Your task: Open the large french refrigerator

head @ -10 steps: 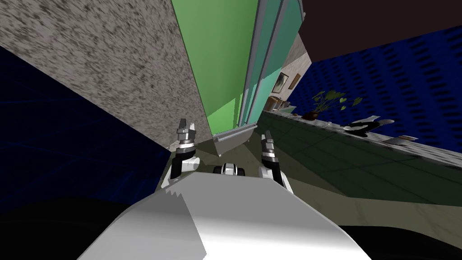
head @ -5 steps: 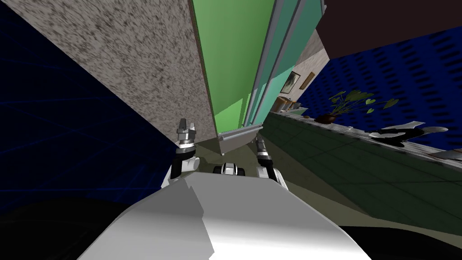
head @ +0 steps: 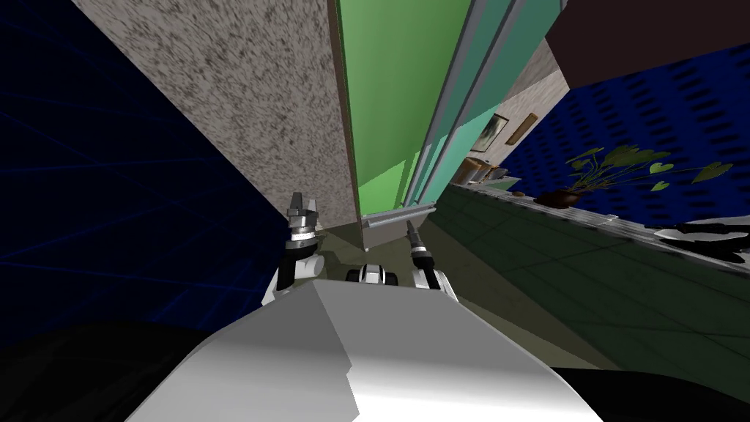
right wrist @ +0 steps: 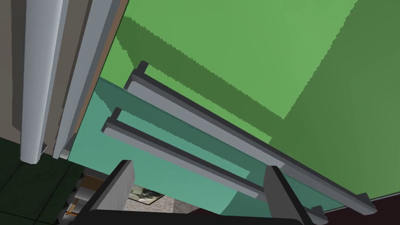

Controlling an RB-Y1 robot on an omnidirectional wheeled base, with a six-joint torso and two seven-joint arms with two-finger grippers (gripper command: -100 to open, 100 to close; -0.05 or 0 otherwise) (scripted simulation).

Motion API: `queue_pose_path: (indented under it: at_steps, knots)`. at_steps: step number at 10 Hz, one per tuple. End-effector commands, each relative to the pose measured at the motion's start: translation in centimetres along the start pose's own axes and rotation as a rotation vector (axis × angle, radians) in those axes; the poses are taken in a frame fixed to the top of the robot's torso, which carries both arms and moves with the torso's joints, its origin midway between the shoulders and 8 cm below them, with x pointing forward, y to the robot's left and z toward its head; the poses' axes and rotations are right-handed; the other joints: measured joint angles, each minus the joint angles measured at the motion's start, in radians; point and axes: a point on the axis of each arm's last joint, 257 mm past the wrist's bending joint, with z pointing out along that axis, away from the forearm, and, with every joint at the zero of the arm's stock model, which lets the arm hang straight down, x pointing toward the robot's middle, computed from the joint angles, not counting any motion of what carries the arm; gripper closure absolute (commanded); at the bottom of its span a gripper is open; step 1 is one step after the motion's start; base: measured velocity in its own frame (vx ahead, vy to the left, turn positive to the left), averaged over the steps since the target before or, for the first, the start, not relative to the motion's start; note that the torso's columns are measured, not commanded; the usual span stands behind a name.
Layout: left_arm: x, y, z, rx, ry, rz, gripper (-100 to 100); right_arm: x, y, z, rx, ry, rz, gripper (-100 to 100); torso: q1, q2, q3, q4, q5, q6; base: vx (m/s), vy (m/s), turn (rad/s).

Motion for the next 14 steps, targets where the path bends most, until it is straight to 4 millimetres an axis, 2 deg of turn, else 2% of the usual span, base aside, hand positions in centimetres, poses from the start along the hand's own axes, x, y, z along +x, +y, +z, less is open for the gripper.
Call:
queue_pose_path:
  at_steps: [1, 2, 3, 4, 5, 6, 7, 8, 9, 10, 11, 12, 13, 14]
  knots:
    - [0.0, 0.0, 0.0, 0.000, 0.000, 0.000, 0, 2.1, -2.3, 0.1, 0.073, 0.050, -0.048, -100, 0.001, 0.000, 0.000, 0.000, 0.000, -0.001, -0.008, 0.045, 0.105]
    - [0.0, 0.0, 0.0, 0.000, 0.000, 0.000, 0, 3.9, -3.8, 0.0, 0.110, 0.090, -0.093, -100, 0.000, 0.000, 0.000, 0.000, 0.000, 0.000, -0.012, 0.054, 0.208]
    - [0.0, 0.0, 0.0, 0.000, 0.000, 0.000, 0, 3.9, -4.3, 0.0, 0.129, 0.093, -0.094, -100, 0.001, 0.000, 0.000, 0.000, 0.000, -0.001, -0.004, 0.044, 0.097]
    - [0.0, 0.0, 0.0, 0.000, 0.000, 0.000, 0, 5.6, -5.7, -0.2, 0.165, 0.135, -0.142, -100, 0.000, 0.000, 0.000, 0.000, 0.000, 0.000, 0.000, 0.061, 0.174]
    - [0.0, 0.0, 0.0, 0.000, 0.000, 0.000, 0, 5.7, -6.4, -0.4, 0.192, 0.139, -0.145, -100, 0.001, 0.000, 0.000, 0.000, 0.000, -0.001, -0.002, 0.053, 0.110]
    - [0.0, 0.0, 0.0, 0.000, 0.000, 0.000, 0, 7.4, -7.8, -0.7, 0.224, 0.180, -0.193, -100, 0.000, 0.000, 0.000, 0.000, 0.000, 0.000, 0.004, 0.069, 0.204]
    - [0.0, 0.0, 0.0, 0.000, 0.000, 0.000, 0, 7.3, -8.6, -0.9, 0.254, 0.184, -0.200, -100, 0.001, 0.000, 0.000, 0.000, 0.000, -0.001, 0.007, 0.060, 0.099]
    - [0.0, 0.0, 0.0, 0.000, 0.000, 0.000, 0, 8.8, -9.8, -1.2, 0.284, 0.221, -0.247, -100, 0.000, 0.000, 0.000, 0.000, 0.000, 0.000, 0.010, 0.055, 0.151]
    - [0.0, 0.0, 0.0, 0.000, 0.000, 0.000, 0, 8.9, -10.6, -1.6, 0.310, 0.228, -0.259, -100, 0.000, 0.000, 0.000, 0.000, 0.000, -0.001, 0.004, 0.050, 0.111]
    - [0.0, 0.0, 0.0, 0.000, 0.000, 0.000, 0, 10.2, -11.8, -2.0, 0.339, 0.264, -0.304, -100, 0.000, 0.000, 0.000, 0.000, 0.000, 0.000, 0.006, 0.074, 0.230]
    - [0.0, 0.0, 0.0, 0.000, 0.000, 0.000, 0, 10.2, -12.9, -2.5, 0.376, 0.273, -0.324, -100, 0.002, 0.000, 0.000, 0.000, 0.000, -0.001, 0.010, 0.064, 0.088]
    - [0.0, 0.0, 0.0, 0.000, 0.000, 0.000, 0, 11.7, -14.4, -3.2, 0.405, 0.315, -0.372, -100, 0.001, 0.000, 0.000, 0.000, 0.000, 0.000, 0.012, 0.070, 0.214]
    - [0.0, 0.0, 0.0, 0.000, 0.000, 0.000, 0, 11.4, -15.0, -3.4, 0.430, 0.316, -0.391, -100, 0.001, 0.000, 0.000, 0.000, 0.000, -0.001, 0.022, 0.052, 0.091]
    - [0.0, 0.0, 0.0, 0.000, 0.000, 0.000, 0, 12.6, -16.3, -4.1, 0.459, 0.354, -0.444, -100, 0.000, 0.000, 0.000, 0.000, 0.000, 0.000, 0.029, 0.069, 0.157]
